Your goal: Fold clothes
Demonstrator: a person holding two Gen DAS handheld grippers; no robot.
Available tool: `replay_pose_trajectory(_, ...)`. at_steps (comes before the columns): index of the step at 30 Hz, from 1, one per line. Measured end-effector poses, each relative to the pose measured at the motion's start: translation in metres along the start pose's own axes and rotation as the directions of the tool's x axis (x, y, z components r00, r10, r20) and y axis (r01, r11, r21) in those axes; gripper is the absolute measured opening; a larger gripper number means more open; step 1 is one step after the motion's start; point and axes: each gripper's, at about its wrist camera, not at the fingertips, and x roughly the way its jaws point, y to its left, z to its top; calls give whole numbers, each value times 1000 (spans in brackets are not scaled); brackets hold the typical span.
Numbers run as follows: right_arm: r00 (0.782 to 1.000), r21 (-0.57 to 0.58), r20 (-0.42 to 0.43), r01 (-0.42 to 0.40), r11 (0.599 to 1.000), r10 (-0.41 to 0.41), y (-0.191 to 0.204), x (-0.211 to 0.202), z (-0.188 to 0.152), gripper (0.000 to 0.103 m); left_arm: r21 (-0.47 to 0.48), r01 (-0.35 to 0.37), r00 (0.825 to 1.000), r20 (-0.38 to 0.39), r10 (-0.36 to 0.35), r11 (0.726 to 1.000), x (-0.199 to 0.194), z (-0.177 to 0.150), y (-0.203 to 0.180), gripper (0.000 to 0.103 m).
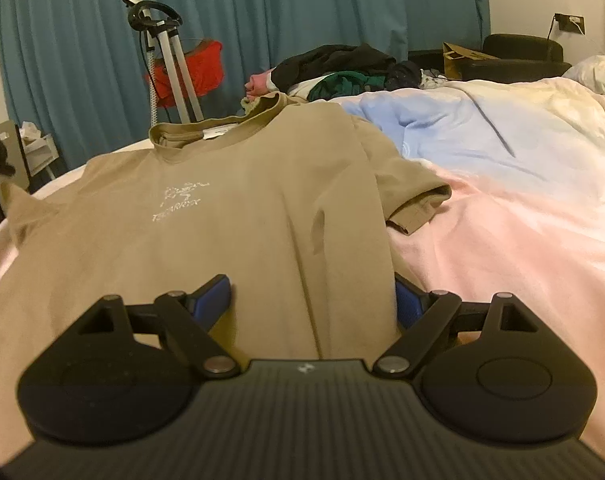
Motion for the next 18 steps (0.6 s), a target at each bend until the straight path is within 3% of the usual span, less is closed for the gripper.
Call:
replay_pose_trajectory(4, 1000, -21, 1, 1, 1000, -1, 5, 6, -1, 87, -35, 71, 993, -95, -74, 997, -15, -25, 12, 32)
replay_pose_trajectory(6, 1000, -22, -1, -1, 1000, 1, 6, 9, -1, 87, -24, 139, 978, -151, -141, 990, -45, -40, 11, 49)
replay_pose_trajectory(8, 1000, -25, -4, -2, 1000, 2, 7, 10, 0, 87, -20, 205, 956, -209, -205, 978, -76, -57, 11, 59)
replay_pose_trajectory(11, 1000, -26, -10, -11, 1000, 10, 8, 9, 2, 87, -75, 264, 897, -349, -273, 962, -144, -96, 24, 71)
replay_pose_trajectory(12, 1000, -21, -14, -16, 1000, 16, 7, 7, 2, 86, -87, 254, 876, -402, -267, 963, -164, -111, 27, 77)
replay_pose_trajectory(14, 999, -15, -23, -26, 1000, 26, 5, 1, 3, 85, -107, 232, 825, -504, -254, 967, -203, -139, 35, 77)
replay_pose_trajectory(18, 998, 4, -35, -44, 999, 44, 2, -21, 6, 85, -34, 196, 750, -638, -172, 980, -260, -200, 45, 77)
